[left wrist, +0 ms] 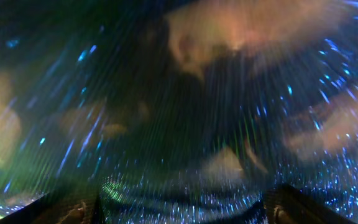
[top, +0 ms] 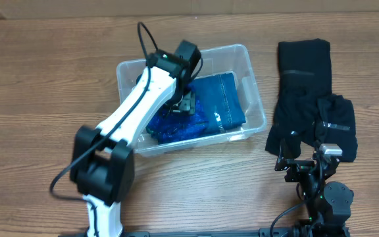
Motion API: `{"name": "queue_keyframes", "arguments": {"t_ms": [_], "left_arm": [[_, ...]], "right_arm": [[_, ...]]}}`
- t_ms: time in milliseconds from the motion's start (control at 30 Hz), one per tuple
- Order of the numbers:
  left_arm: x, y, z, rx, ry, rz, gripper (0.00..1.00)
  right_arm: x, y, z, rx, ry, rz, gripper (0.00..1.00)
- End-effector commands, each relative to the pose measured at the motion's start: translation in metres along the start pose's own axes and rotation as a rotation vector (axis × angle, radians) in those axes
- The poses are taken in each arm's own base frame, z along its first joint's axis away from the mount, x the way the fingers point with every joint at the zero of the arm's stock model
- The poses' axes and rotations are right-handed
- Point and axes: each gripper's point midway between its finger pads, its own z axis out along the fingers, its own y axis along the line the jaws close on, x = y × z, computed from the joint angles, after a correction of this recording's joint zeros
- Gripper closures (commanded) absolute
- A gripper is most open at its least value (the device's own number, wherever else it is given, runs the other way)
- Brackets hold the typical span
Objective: Pack container
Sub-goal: 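Press the sparkly fabric down into the bin's left side with the left gripper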
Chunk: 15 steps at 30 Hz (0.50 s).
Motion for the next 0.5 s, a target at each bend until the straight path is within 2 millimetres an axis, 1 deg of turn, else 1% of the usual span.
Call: {"name": "queue_keyframes", "arguments": {"t_ms": [0, 67, 133, 233, 300, 400, 433, 467], "left_arm": [[0.003, 0.004, 0.053, 0.016, 0.104, -0.029, 0.14], [-0.02, 0.002, 0.049, 0.076, 0.036, 0.024, 0.14], [-0.035, -0.001, 0.039, 0.124, 0.001, 0.053, 0.14], [-0.046, -0.003, 0.024, 0.163, -0.026, 0.08, 0.14], [-0.051, -0.002, 0.007, 0.164, -0.04, 0.116, 0.09], [-0.058, 0.0, -0.033, 0.17, -0.063, 0.128, 0.04], [-0.059, 0.002, -0.052, 0.174, -0.074, 0.127, 0.02], [-0.06, 0.004, -0.067, 0.177, -0.085, 0.125, 0.01]], "right_arm": [[-0.001, -0.001, 0.0, 0.005, -0.008, 0.004, 0.0], [-0.001, -0.001, 0.0, 0.005, -0.008, 0.004, 0.0], [-0.001, -0.001, 0.0, 0.005, -0.008, 0.004, 0.0], [-0.001, -0.001, 0.0, 0.005, -0.008, 0.004, 0.0], [-0.001, -0.001, 0.0, 0.005, -0.008, 0.004, 0.0], [-0.001, -0.001, 0.0, 0.005, -0.008, 0.004, 0.0], [-0.001, -0.001, 0.0, 0.005, -0.008, 0.004, 0.0], [-0.001, -0.001, 0.0, 0.005, -0.008, 0.004, 0.0]]}}
